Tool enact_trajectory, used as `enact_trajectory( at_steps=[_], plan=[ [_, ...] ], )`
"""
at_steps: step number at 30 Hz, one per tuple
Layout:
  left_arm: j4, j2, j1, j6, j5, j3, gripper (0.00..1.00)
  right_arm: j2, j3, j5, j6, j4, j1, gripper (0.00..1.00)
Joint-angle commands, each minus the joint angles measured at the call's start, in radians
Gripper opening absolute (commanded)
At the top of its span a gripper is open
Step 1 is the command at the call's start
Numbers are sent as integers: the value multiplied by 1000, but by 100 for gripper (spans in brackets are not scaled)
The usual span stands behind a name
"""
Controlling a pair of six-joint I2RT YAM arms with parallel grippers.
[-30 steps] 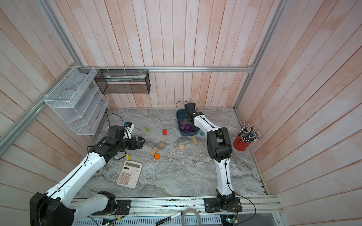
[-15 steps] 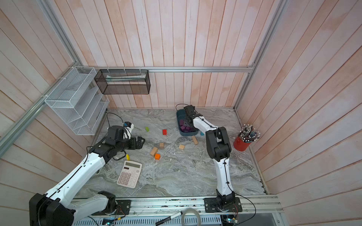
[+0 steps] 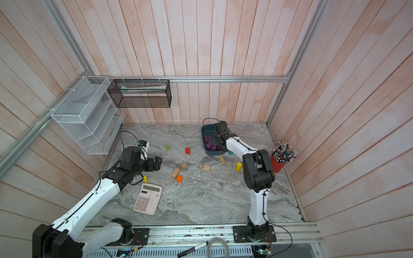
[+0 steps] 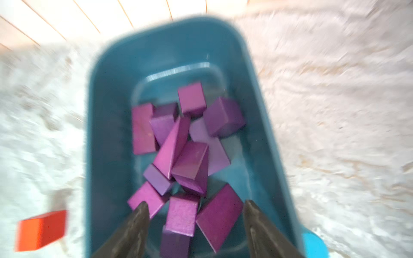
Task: Pick purple bricks into the storage bin
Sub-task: Place the building block in the storage box, then reset both arms
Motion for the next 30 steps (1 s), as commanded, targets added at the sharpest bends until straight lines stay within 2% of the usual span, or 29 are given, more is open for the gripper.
enact_trajectory(
  at_steps=[1, 11, 25, 30],
  plan=[
    [124, -44, 4, 1, -36, -44, 100, -99, -48, -34, -30, 80, -36, 74],
    [196, -63, 3, -16, -114, -26, 100, -365, -285, 38, -113, 240, -86, 88],
    [477, -130, 4, 134, -106, -92, 100, -659, -635, 76, -247, 489, -101, 91],
    [519, -118, 8, 165, -182, -114, 100, -780, -870, 117, -342, 719, -121, 92]
  ],
)
